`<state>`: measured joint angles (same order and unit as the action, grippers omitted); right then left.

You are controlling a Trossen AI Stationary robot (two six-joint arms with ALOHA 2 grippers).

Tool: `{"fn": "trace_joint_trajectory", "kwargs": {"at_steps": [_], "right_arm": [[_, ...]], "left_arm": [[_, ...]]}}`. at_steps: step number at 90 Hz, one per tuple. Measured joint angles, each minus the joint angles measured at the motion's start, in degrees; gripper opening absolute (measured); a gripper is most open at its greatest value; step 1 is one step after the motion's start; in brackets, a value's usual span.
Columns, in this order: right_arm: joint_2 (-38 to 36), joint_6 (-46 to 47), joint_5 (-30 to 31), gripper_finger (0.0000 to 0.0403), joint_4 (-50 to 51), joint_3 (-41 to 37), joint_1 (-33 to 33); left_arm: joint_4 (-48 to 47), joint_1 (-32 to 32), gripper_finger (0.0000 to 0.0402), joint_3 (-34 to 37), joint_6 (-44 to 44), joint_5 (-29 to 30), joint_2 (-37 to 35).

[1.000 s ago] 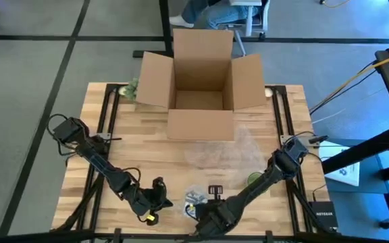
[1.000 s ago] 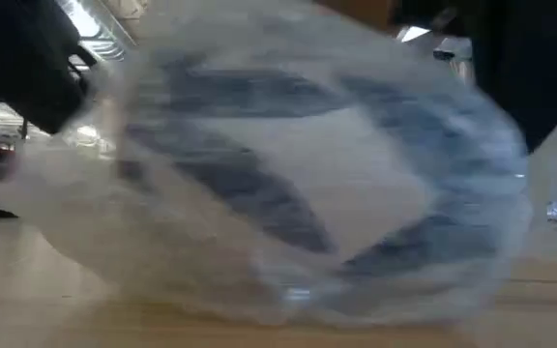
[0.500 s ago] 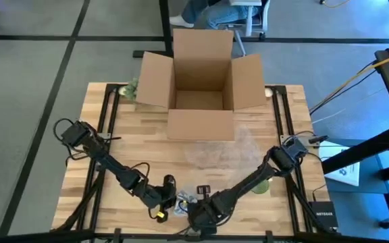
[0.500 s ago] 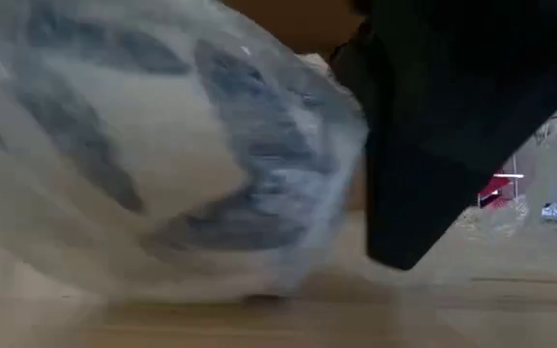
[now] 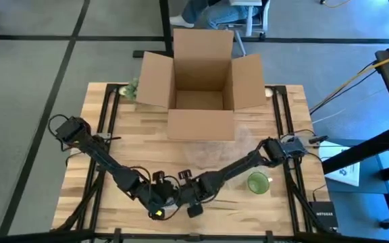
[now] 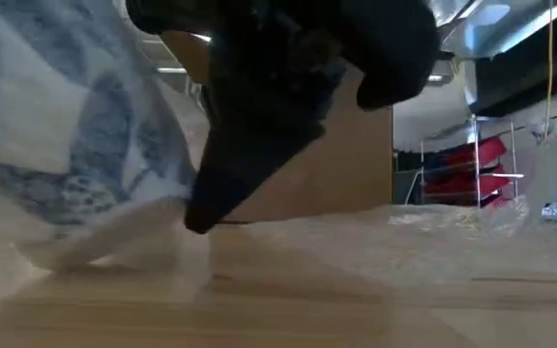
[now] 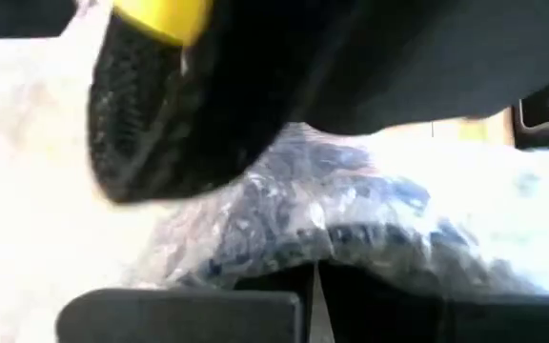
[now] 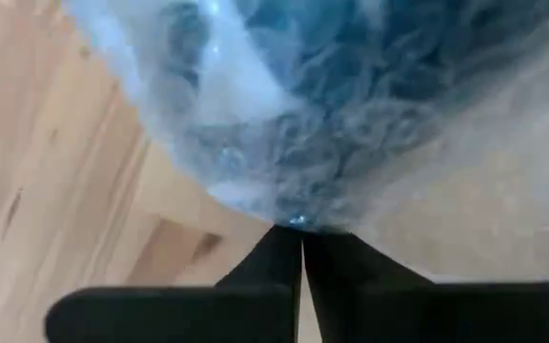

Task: Wrap mug
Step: Wrap the white mug with bubble wrap

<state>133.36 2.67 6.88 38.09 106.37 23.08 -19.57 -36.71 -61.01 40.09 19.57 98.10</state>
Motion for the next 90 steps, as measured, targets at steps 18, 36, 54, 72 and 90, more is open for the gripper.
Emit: {"fn": "trace_joint_trajectory", "kwargs": {"at_steps": [18,36,54,72,90], "right_arm": [[-3.8,-1.7,0.4,0.0,11.0,0.0,-0.8],[-5.5,1.5,-2.1,0.0,7.8,-0.1,2.2],[-4.9,2.8,3.5,0.0,-10.4,-5.9,6.2],[-4.9,7.6,6.5,0.0,-19.3,-14.9,5.2],[-4.7,9.2,7.1,0.0,-21.6,-17.1,5.4]], "left_arm": [[0.0,1.5,0.0,0.0,0.0,-0.1,-0.2],[2.5,1.6,0.0,0.1,-1.0,-0.3,-0.2],[7.1,1.6,0.0,0.2,-3.2,-0.5,-0.1],[10.0,2.0,0.0,0.2,-6.6,-0.3,-0.1],[9.0,3.4,0.0,-0.1,-7.6,-0.6,-0.7]]}}
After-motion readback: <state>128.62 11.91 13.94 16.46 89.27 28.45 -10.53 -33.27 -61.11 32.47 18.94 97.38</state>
